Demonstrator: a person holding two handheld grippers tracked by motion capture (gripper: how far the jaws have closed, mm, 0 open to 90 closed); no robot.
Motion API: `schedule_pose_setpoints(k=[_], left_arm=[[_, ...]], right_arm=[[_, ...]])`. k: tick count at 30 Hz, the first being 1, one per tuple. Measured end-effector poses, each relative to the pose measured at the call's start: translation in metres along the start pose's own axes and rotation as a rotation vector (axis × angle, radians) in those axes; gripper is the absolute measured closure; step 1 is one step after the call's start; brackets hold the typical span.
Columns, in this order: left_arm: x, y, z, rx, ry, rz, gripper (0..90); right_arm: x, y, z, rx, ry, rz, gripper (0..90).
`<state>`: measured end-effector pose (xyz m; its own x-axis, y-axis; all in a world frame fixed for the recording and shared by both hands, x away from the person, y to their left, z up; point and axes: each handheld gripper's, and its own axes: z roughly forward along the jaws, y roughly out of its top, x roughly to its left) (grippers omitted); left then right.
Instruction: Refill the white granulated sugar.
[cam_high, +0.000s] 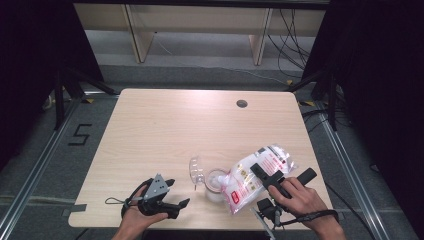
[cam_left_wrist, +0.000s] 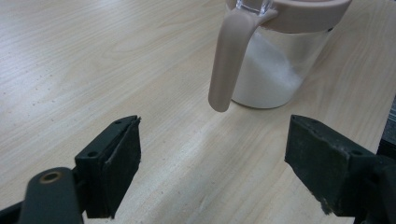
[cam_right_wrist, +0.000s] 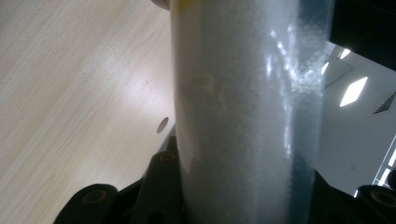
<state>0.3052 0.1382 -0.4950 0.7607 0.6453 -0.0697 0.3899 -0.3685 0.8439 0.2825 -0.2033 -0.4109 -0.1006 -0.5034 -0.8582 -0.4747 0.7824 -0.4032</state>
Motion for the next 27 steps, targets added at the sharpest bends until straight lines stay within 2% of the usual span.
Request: schedule_pose_setpoints(k=[1, 2, 14, 19, 20, 21, 22, 25, 27], left_arm=[[0.0000, 0.0000, 0.0000, 0.000, 0.001, 0.001, 18.0], [-0.0001, -0.0002, 0.0002, -0.005, 0.002, 0.002, 18.0], [-0.0002, -0.0003, 0.0003, -0.009, 0.005, -0.002, 18.0], [-0.0002, -0.0003, 0.0003, -0.008, 0.004, -0.002, 18.0], [-0.0002, -0.0003, 0.0002, -0.008, 0.004, -0.001, 18.0], [-0.0002, -0.0003, 0.0002, -0.008, 0.004, -0.002, 18.0], [-0.0001, -0.0003, 0.0002, -0.008, 0.004, -0.001, 18.0], [0.0000, -0.0003, 0.0002, -0.006, 0.006, 0.000, 18.0], [-0.0002, -0.0004, 0.0003, -0.004, 0.003, -0.001, 18.0]], right_arm=[[0.0008, -0.0001, 0.0000, 0.000, 0.002, 0.012, 74.3], [-0.0008, -0.0014, 0.0005, -0.007, 0.001, -0.019, 74.4], [0.0021, -0.0047, -0.0004, -0.012, 0.006, 0.028, 75.9], [0.0008, -0.0044, 0.0007, -0.030, 0.004, 0.014, 76.7], [0.0024, -0.0044, -0.0001, -0.020, 0.006, 0.032, 76.8], [0.0013, -0.0044, 0.0008, -0.032, 0.006, 0.022, 76.9], [0.0034, -0.0045, 0.0001, -0.023, 0.006, 0.046, 77.0], [0.0042, -0.0046, 0.0008, -0.025, -0.001, 0.046, 77.3], [0.0046, -0.0049, 0.0012, -0.029, 0.010, 0.054, 77.4]])
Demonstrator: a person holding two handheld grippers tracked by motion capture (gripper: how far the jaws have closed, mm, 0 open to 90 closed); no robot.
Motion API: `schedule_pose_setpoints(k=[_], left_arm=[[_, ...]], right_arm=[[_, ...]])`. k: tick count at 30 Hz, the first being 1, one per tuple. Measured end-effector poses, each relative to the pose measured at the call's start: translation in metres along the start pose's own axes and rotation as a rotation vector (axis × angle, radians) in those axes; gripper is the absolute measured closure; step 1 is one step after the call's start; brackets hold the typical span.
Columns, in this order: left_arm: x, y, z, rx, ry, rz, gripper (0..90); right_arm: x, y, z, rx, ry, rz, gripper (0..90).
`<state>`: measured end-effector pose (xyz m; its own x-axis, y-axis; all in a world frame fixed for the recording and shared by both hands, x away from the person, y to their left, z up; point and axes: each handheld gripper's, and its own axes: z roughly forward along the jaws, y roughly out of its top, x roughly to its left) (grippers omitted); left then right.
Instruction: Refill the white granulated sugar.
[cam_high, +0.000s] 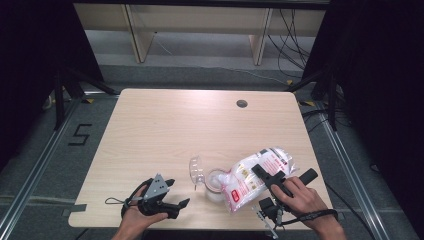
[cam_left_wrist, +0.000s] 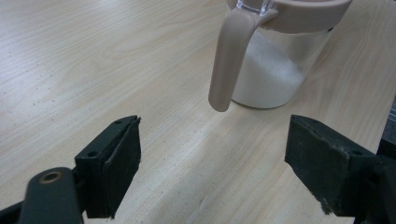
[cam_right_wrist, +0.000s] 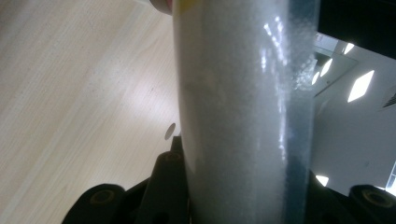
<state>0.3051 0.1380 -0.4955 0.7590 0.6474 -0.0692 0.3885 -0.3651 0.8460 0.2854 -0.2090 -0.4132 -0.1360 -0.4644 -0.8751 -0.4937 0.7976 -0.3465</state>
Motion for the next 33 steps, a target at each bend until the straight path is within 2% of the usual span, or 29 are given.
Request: schedule_pose_setpoints(k=[1, 5, 6, 7, 8, 9, 15, 16, 17, 18, 19, 21, 22, 23, 25, 27, 33], left_arm=[[0.000, 0.000, 0.001, -0.009, -0.001, -0.001, 18.0], [0.000, -0.001, 0.001, -0.008, 0.003, -0.001, 18.0], [0.000, -0.001, 0.001, -0.013, 0.000, -0.005, 18.0], [0.000, -0.001, 0.001, -0.015, 0.001, -0.007, 18.0], [0.000, 0.000, 0.001, -0.007, 0.005, -0.011, 18.0], [0.000, -0.001, 0.001, -0.011, 0.004, -0.013, 18.0], [0.001, 0.000, 0.000, 0.000, 0.003, 0.001, 18.1], [0.000, 0.000, 0.000, -0.005, 0.003, -0.004, 18.1], [0.000, 0.000, 0.000, -0.006, 0.004, -0.006, 18.0], [0.000, 0.000, 0.000, -0.006, 0.004, -0.007, 18.1], [0.000, 0.000, 0.000, -0.005, 0.004, -0.001, 18.1], [0.000, 0.000, 0.000, -0.005, 0.003, -0.001, 18.1], [0.000, 0.000, 0.000, -0.006, 0.004, 0.000, 18.1], [0.000, 0.000, 0.000, -0.006, 0.004, 0.000, 18.1], [0.000, 0.000, 0.000, -0.005, 0.004, 0.000, 18.2], [0.000, 0.000, 0.000, -0.009, 0.005, -0.007, 18.3], [0.000, 0.000, 0.000, -0.007, 0.005, -0.003, 18.3]], right_arm=[[-0.002, 0.000, 0.001, -0.017, 0.002, -0.013, 77.5], [-0.001, -0.003, 0.001, -0.030, 0.000, 0.025, 77.7], [0.001, -0.002, 0.001, -0.035, 0.003, 0.064, 77.8], [0.001, -0.003, 0.002, -0.040, 0.002, 0.077, 77.8], [0.003, -0.004, 0.001, -0.031, 0.006, 0.112, 77.9], [0.001, -0.005, 0.003, -0.053, -0.002, 0.090, 77.9], [0.005, -0.011, 0.004, -0.091, -0.008, 0.180, 78.1], [0.004, -0.012, 0.005, -0.109, -0.017, 0.179, 78.1], [0.006, -0.013, 0.005, -0.109, -0.008, 0.209, 78.1], [0.006, -0.015, 0.006, -0.126, -0.020, 0.213, 78.1], [0.008, -0.015, 0.006, -0.119, -0.009, 0.248, 78.2], [0.008, -0.017, 0.008, -0.134, -0.019, 0.245, 78.3], [0.010, -0.017, 0.008, -0.122, -0.006, 0.260, 78.3], [0.009, -0.016, 0.009, -0.126, -0.014, 0.224, 78.3], [0.011, -0.015, 0.009, -0.114, 0.001, 0.249, 78.4], [0.009, -0.016, 0.010, -0.137, -0.015, 0.240, 78.5], [0.011, -0.017, 0.010, -0.126, -0.005, 0.241, 78.6]])
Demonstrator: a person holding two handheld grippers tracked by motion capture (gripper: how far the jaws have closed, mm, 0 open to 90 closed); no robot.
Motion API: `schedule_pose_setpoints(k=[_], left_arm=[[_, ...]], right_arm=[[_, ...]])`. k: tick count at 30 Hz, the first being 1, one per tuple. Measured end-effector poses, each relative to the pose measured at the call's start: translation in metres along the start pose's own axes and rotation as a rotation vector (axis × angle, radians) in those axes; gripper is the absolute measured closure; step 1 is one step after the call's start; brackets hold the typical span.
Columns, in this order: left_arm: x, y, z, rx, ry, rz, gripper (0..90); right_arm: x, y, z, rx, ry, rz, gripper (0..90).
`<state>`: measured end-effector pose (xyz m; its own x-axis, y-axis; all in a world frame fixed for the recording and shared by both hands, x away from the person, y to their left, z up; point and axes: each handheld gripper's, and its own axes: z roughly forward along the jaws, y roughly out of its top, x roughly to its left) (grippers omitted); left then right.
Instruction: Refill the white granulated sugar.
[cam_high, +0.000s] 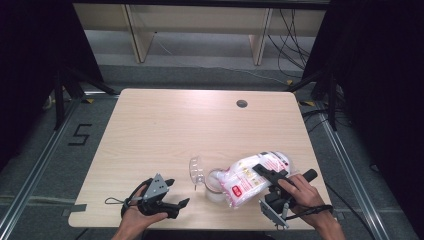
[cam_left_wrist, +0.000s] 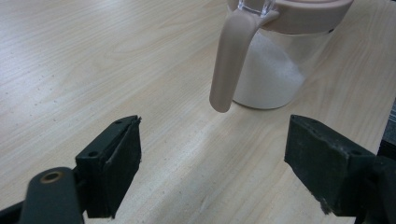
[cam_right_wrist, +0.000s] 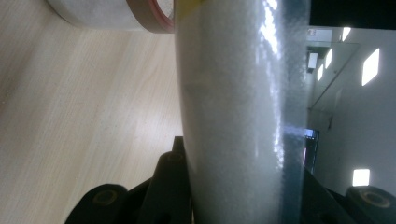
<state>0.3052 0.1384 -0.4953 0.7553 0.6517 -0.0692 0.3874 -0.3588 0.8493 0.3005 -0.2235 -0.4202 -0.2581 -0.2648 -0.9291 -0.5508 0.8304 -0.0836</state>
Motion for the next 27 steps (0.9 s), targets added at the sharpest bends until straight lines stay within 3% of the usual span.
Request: schedule_pose_setpoints(k=[4, 5, 8, 12, 13, 15, 18, 19, 20, 23, 24, 25, 27], left_arm=[[0.000, 0.000, -0.001, 0.009, 0.002, 0.002, 18.3], [0.000, 0.000, 0.000, 0.005, 0.002, 0.000, 18.3], [0.000, 0.000, 0.001, -0.012, -0.001, -0.006, 18.2], [0.000, 0.000, 0.000, 0.005, -0.002, 0.000, 18.3], [0.000, 0.000, 0.000, 0.001, -0.001, 0.003, 18.3], [0.000, 0.000, 0.000, 0.003, 0.005, 0.005, 18.3], [0.000, 0.000, 0.000, 0.001, -0.001, -0.001, 18.3], [0.000, 0.000, 0.000, -0.003, -0.001, -0.005, 18.2], [0.000, 0.000, 0.000, -0.001, 0.000, -0.003, 18.2], [0.000, 0.000, 0.000, 0.001, -0.001, 0.002, 18.2], [0.000, 0.000, 0.000, 0.001, -0.001, 0.004, 18.2], [0.000, 0.000, 0.000, 0.001, -0.001, 0.000, 18.2], [0.000, 0.001, -0.001, 0.010, 0.002, 0.003, 18.2]], right_arm=[[0.000, -0.001, -0.001, 0.005, 0.003, 0.034, 78.6], [-0.002, -0.002, -0.001, -0.008, -0.006, 0.021, 78.6], [0.000, -0.004, -0.001, -0.005, -0.001, 0.064, 78.7], [-0.001, -0.007, 0.000, -0.011, -0.005, 0.061, 78.8], [0.001, -0.008, 0.000, 0.001, 0.007, 0.085, 78.8], [0.000, -0.010, 0.002, -0.018, -0.003, 0.073, 78.8], [0.002, -0.013, 0.002, -0.010, 0.009, 0.119, 78.9], [0.001, -0.014, 0.002, -0.018, 0.002, 0.103, 78.9], [0.004, -0.015, 0.002, -0.011, 0.004, 0.143, 78.9], [0.004, -0.018, 0.003, -0.017, 0.003, 0.163, 79.0], [0.008, -0.018, 0.002, -0.006, 0.002, 0.225, 79.0], [0.004, -0.019, 0.004, -0.032, -0.018, 0.171, 79.1], [0.006, -0.022, 0.004, -0.038, -0.007, 0.232, 79.2]])
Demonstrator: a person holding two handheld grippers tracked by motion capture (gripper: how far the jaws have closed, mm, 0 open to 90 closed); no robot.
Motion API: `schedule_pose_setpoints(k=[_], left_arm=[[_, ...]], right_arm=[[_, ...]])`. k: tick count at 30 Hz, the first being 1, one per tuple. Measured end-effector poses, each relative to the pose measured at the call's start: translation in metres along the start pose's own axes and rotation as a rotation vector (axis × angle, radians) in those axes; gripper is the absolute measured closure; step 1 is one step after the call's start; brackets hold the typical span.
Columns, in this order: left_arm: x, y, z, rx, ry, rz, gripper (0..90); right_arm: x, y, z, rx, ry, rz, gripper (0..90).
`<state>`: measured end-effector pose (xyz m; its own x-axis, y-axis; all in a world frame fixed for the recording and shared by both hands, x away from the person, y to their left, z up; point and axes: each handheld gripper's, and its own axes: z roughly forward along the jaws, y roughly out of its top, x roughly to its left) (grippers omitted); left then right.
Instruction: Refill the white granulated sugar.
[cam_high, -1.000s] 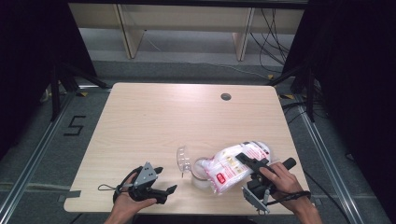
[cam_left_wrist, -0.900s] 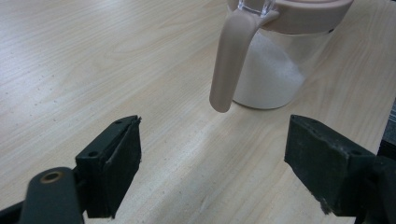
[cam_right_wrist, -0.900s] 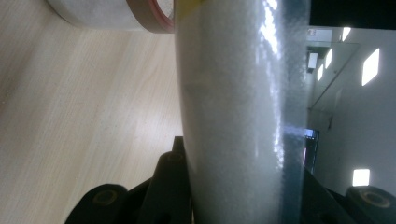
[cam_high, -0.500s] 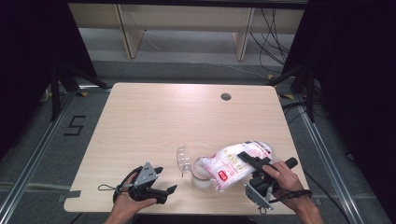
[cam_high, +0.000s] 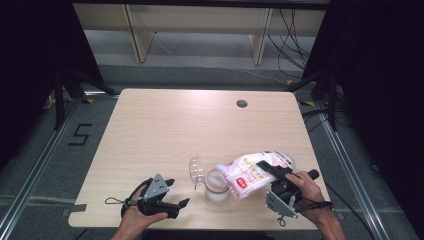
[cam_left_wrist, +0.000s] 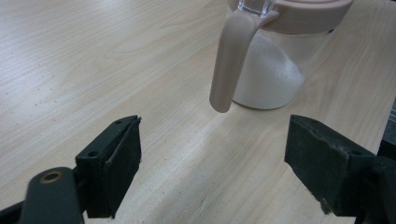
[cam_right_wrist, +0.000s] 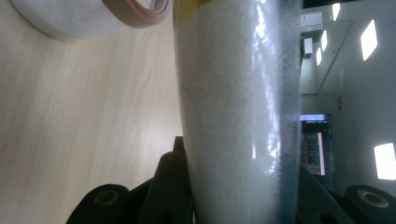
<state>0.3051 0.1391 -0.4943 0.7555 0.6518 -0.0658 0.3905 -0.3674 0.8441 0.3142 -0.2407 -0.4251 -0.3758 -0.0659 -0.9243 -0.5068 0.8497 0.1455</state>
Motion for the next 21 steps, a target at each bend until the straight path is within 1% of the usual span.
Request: schedule_pose_setpoints(k=[1, 2, 3, 4, 5, 6, 7, 8, 9, 10, 11, 12, 13, 14, 15, 16, 17, 18, 19, 20, 21], left_arm=[[0.000, 0.000, 0.000, -0.004, 0.001, -0.004, 18.3], [0.000, 0.000, 0.000, -0.001, 0.001, 0.002, 18.3], [0.000, 0.000, 0.000, -0.002, 0.001, -0.002, 18.3], [0.000, 0.000, 0.000, -0.002, 0.001, -0.001, 18.2], [0.000, 0.000, 0.000, -0.005, 0.000, -0.005, 18.2], [0.000, 0.000, 0.000, -0.002, 0.000, -0.001, 18.3], [0.000, 0.000, 0.000, -0.002, 0.000, -0.001, 18.2], [0.000, 0.000, 0.000, 0.002, 0.004, 0.004, 18.2], [0.001, 0.000, 0.000, 0.002, 0.003, 0.004, 18.3], [0.001, 0.000, 0.000, 0.000, 0.001, 0.005, 18.2], [0.000, 0.000, 0.000, -0.001, -0.001, 0.000, 18.2], [0.001, 0.000, 0.000, 0.003, 0.004, 0.005, 18.3], [0.000, 0.000, 0.000, -0.008, -0.001, 0.000, 18.2], [0.000, 0.000, 0.000, -0.004, 0.005, 0.000, 18.3], [0.000, 0.000, 0.000, -0.004, 0.003, -0.001, 18.3], [0.000, 0.000, 0.000, -0.005, 0.004, 0.000, 18.3], [0.001, 0.000, 0.000, -0.003, 0.008, 0.003, 18.2], [0.001, 0.000, 0.000, -0.005, 0.008, 0.001, 18.3], [0.001, 0.000, -0.001, 0.001, 0.009, 0.004, 18.3], [0.001, 0.000, -0.001, 0.002, 0.009, 0.004, 18.3], [0.000, 0.000, 0.000, -0.008, 0.004, -0.007, 18.3]], right_arm=[[-0.001, 0.000, 0.000, -0.006, -0.007, -0.010, 79.3], [-0.001, -0.001, 0.001, -0.004, -0.010, 0.003, 79.3], [0.000, -0.001, 0.001, -0.006, -0.003, 0.013, 79.3], [0.000, -0.001, 0.002, -0.013, -0.009, 0.020, 79.3], [0.005, -0.002, 0.002, -0.005, 0.004, 0.089, 79.4], [0.002, -0.002, 0.005, -0.024, 0.000, 0.043, 79.4], [0.002, -0.002, 0.005, -0.019, -0.002, 0.049, 79.4], [0.006, -0.003, 0.007, -0.032, 0.009, 0.093, 79.4], [0.006, -0.003, 0.008, -0.030, 0.014, 0.093, 79.4], [0.003, -0.003, 0.009, -0.037, 0.009, 0.045, 79.4], [0.004, -0.003, 0.009, -0.034, 0.016, 0.067, 79.4], [0.008, -0.004, 0.012, -0.043, 0.017, 0.109, 79.4], [0.006, -0.004, 0.013, -0.041, 0.014, 0.085, 79.5], [0.006, -0.005, 0.014, -0.053, 0.019, 0.092, 79.5], [0.010, -0.005, 0.015, -0.042, 0.022, 0.164, 79.5], [0.009, -0.006, 0.017, -0.052, 0.023, 0.176, 79.5], [0.006, -0.007, 0.018, -0.065, 0.016, 0.137, 79.5], [0.010, -0.009, 0.018, -0.057, 0.025, 0.224, 79.5], [0.009, -0.010, 0.020, -0.062, 0.022, 0.226, 79.5], [0.008, -0.011, 0.022, -0.070, 0.015, 0.218, 79.6], [0.008, -0.013, 0.023, -0.073, 0.021, 0.243, 79.7]])
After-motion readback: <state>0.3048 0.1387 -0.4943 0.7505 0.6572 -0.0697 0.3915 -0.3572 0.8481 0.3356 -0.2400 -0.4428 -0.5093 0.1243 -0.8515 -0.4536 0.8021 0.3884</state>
